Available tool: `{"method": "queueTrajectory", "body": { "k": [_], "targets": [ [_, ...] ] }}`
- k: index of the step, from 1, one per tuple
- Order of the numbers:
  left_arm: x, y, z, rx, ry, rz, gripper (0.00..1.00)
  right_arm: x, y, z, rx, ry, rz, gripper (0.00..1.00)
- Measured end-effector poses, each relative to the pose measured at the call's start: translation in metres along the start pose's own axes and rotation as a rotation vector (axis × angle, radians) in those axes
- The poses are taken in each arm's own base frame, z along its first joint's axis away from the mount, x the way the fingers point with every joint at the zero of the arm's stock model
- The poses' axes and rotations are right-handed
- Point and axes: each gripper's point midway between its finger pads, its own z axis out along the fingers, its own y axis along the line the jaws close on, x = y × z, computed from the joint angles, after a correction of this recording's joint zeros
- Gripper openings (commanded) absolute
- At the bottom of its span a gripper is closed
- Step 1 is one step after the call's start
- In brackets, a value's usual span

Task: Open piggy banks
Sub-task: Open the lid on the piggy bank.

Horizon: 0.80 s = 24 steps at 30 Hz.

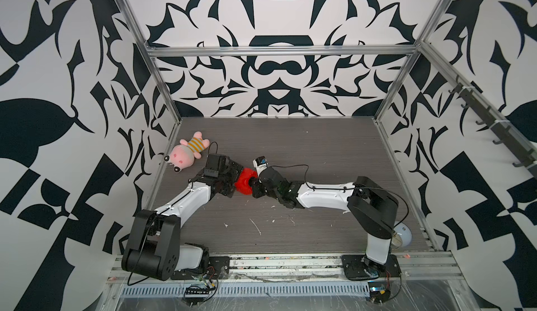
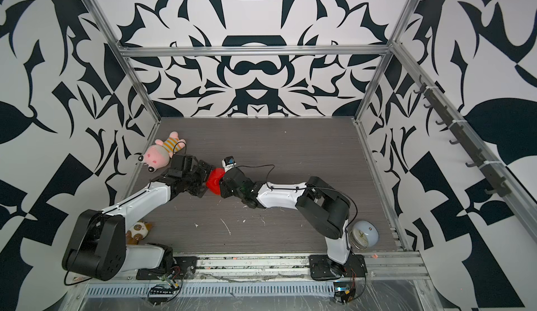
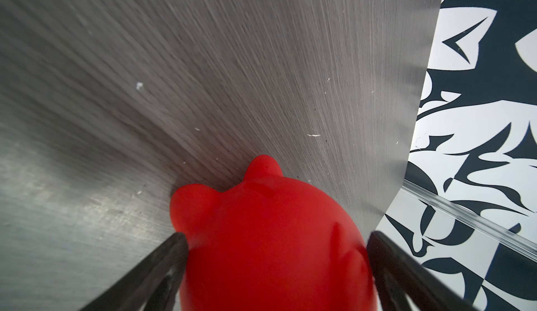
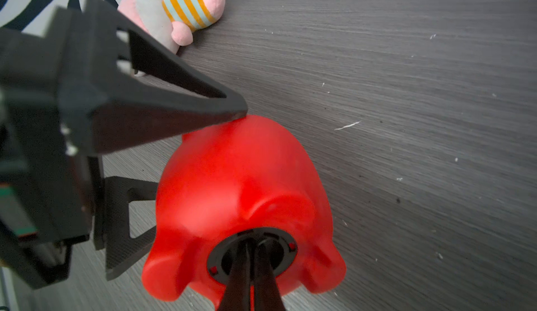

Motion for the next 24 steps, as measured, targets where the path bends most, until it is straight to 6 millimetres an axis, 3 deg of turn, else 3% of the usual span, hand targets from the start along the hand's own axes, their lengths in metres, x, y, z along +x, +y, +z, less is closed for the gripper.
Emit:
{"method": "queueTrajectory", "body": {
  "k": [24],
  "targets": [
    [-0.0001,0.0009,0.0046,-0.022,0.013,0.004,1.00,0.0033,0.0011,-0.0035,0.012,0.017,-0.274,0.00]
  ]
}}
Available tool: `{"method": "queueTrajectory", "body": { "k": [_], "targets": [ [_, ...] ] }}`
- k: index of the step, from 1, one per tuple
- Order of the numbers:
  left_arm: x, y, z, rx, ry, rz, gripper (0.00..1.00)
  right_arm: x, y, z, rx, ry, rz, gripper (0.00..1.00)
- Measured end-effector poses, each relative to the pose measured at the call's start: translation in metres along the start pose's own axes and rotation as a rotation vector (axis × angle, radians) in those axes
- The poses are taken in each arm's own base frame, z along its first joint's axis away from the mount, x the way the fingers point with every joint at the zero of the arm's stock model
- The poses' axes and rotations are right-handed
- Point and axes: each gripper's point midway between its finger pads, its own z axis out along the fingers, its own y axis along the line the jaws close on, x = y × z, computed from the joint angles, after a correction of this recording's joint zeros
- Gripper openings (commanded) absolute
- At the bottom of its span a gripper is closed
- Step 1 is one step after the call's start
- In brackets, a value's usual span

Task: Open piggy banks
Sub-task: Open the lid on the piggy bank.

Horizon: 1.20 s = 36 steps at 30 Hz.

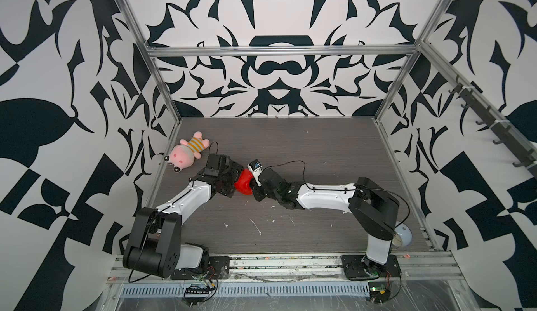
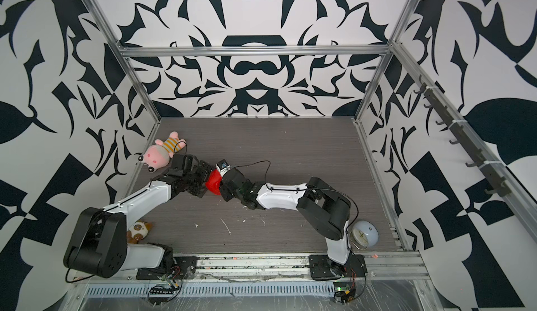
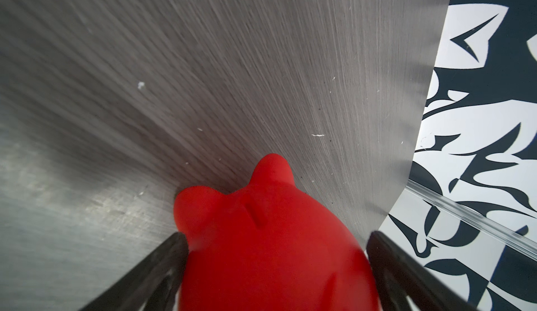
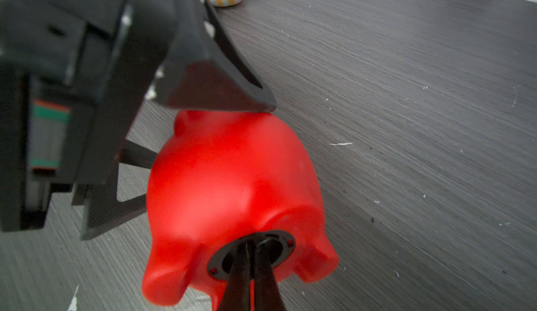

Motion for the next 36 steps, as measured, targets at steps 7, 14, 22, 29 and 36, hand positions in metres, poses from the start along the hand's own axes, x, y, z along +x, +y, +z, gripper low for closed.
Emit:
{"method": "queueTrajectory", "body": {
  "k": [7,14,22,29,36],
  "targets": [
    [-0.003,-0.006,0.005,-0.017,0.010,0.012,0.99,-0.005,0.003,-0.001,-0.011,0.000,-0.068,0.00],
    [-0.006,-0.008,0.007,-0.050,0.014,0.036,0.99,-0.011,0.009,-0.002,-0.039,-0.007,-0.122,0.00],
    [-0.005,-0.007,0.006,-0.053,0.014,0.040,0.99,-0.009,0.000,0.000,-0.049,-0.002,-0.028,0.00],
    [0.002,-0.003,0.006,-0.070,0.038,0.042,0.99,0.005,-0.023,-0.012,-0.041,-0.039,0.175,0.00],
    [0.004,-0.002,0.006,-0.076,0.046,0.041,0.99,0.006,-0.039,-0.019,-0.053,-0.113,0.367,0.00]
  ]
}}
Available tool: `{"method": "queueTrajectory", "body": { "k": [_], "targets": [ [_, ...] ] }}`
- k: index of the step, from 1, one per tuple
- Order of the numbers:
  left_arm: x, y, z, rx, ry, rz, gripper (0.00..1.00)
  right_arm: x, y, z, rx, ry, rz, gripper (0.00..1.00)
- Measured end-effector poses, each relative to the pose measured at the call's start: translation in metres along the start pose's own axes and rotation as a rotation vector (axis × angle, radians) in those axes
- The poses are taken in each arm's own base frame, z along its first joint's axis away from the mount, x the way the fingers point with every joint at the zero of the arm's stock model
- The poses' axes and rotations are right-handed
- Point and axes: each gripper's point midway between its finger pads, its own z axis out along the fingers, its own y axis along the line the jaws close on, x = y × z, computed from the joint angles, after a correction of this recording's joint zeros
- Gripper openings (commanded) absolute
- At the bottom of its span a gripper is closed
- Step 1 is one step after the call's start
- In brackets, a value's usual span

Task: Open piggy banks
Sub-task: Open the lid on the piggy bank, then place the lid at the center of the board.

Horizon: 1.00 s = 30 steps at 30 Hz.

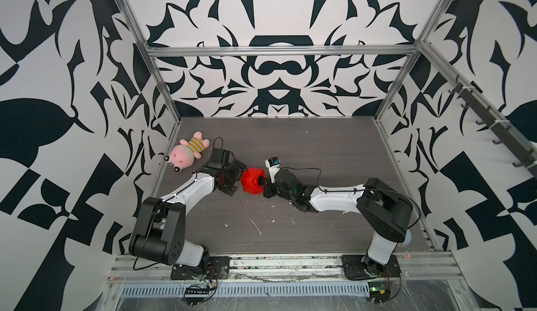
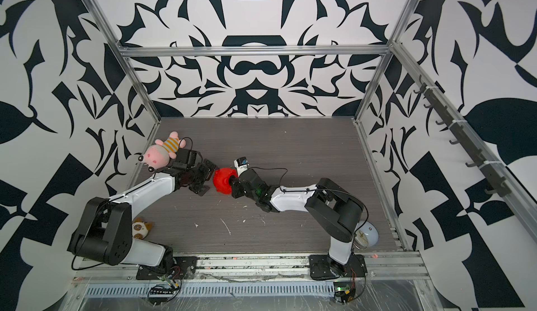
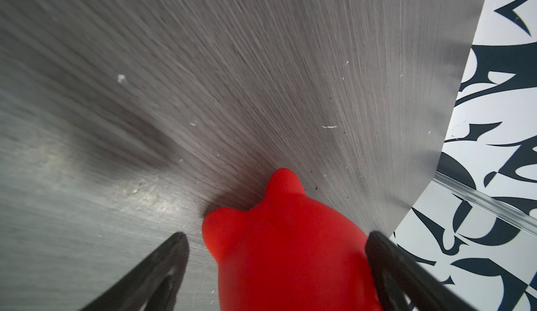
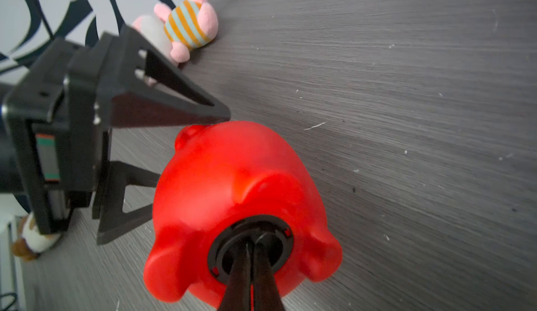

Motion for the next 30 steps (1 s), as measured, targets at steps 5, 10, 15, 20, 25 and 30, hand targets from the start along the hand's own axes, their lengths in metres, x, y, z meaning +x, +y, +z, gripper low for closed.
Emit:
{"method": "queueTrajectory", "body": {
  "k": [5,10,15,20,25,30],
  "targets": [
    [0.000,0.000,0.000,0.000,0.001,-0.001,1.00,-0.010,0.005,-0.008,-0.038,-0.037,0.059,0.00],
    [0.000,0.000,0.000,0.000,0.001,0.000,1.00,-0.012,0.010,-0.012,-0.079,-0.051,0.100,0.00],
    [0.001,0.000,0.000,-0.001,0.001,0.001,1.00,-0.005,0.006,-0.017,-0.072,-0.032,0.111,0.00],
    [-0.007,0.004,-0.007,-0.029,-0.049,0.042,1.00,-0.015,-0.003,-0.037,-0.030,-0.013,0.114,0.00],
    [-0.035,-0.010,-0.036,-0.049,-0.229,0.163,0.99,-0.028,-0.029,-0.043,0.092,0.075,0.128,0.00],
    [-0.063,-0.022,-0.074,-0.054,-0.431,0.276,0.99,-0.025,-0.062,-0.040,0.214,0.223,0.141,0.00]
  ]
}}
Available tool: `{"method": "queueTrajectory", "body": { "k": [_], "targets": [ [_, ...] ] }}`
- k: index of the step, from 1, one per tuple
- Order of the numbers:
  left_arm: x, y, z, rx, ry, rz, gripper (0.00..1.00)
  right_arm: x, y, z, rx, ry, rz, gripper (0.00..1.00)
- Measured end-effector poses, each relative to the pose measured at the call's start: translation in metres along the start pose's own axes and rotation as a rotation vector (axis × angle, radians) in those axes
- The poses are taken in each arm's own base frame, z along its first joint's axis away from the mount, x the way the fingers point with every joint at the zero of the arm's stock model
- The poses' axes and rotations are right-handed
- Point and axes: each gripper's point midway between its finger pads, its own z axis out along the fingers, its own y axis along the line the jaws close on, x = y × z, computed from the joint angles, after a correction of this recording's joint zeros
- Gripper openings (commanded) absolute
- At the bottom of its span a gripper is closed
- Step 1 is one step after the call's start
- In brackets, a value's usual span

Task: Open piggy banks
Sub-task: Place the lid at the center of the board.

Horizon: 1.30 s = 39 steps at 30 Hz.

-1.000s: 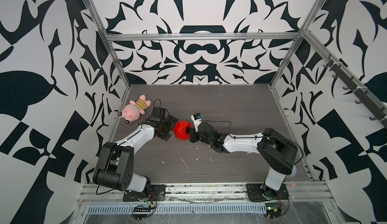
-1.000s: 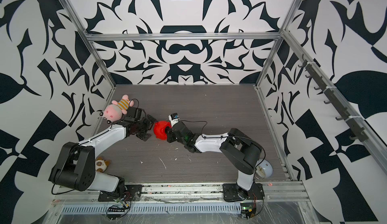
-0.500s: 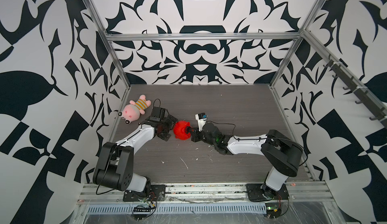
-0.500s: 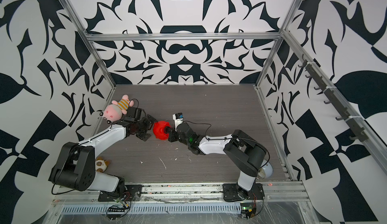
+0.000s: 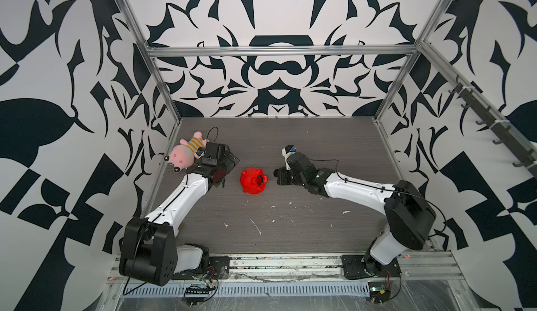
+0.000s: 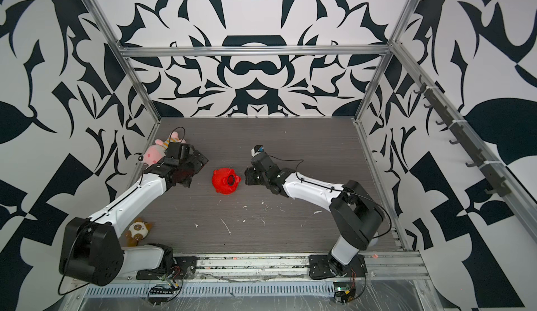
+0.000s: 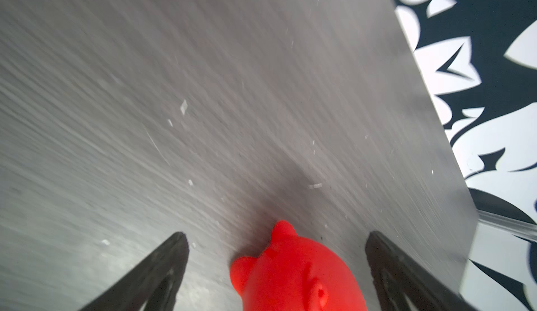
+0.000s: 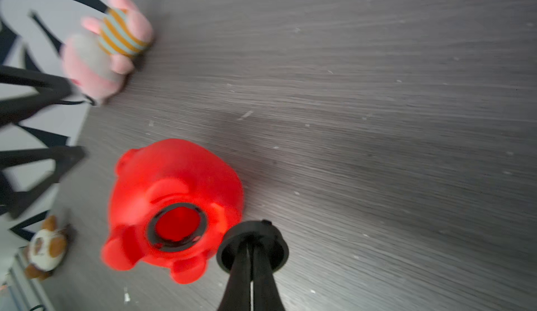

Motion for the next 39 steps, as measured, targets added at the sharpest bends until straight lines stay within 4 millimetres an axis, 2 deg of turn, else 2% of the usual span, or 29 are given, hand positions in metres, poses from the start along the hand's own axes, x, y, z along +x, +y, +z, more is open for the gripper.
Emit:
{"method": "queueTrajectory", "body": {
  "k": [3,8,13,19,25,28,32,36,39],
  "targets": [
    [-0.018,0.002,-0.013,-0.008,-0.085,0.051,1.00,0.009,-0.016,0.008,0.082,0.103,-0.014,0.00],
    [-0.036,0.010,-0.027,-0.030,-0.171,0.109,0.99,0.025,-0.023,0.026,0.164,0.265,-0.072,0.00],
    [-0.037,0.026,-0.029,-0.064,-0.190,0.142,0.99,0.046,-0.037,0.036,0.233,0.385,-0.110,0.00],
    [-0.036,0.037,-0.026,-0.091,-0.186,0.161,0.99,0.055,-0.044,0.048,0.266,0.450,-0.136,0.00],
    [-0.039,0.040,-0.026,-0.099,-0.191,0.172,1.00,0.060,-0.048,0.047,0.281,0.477,-0.141,0.22],
    [-0.042,0.042,-0.026,-0.105,-0.195,0.170,0.99,0.059,-0.046,0.046,0.278,0.471,-0.140,0.30],
    [-0.046,0.046,-0.026,-0.116,-0.202,0.171,0.99,0.048,-0.041,0.036,0.266,0.441,-0.146,0.31],
    [-0.060,0.055,-0.029,-0.160,-0.248,0.204,0.99,0.013,-0.037,0.003,0.239,0.307,-0.149,0.38],
    [-0.079,0.063,-0.033,-0.199,-0.312,0.223,1.00,-0.020,-0.063,-0.035,0.285,0.161,-0.158,0.44]
  ]
}}
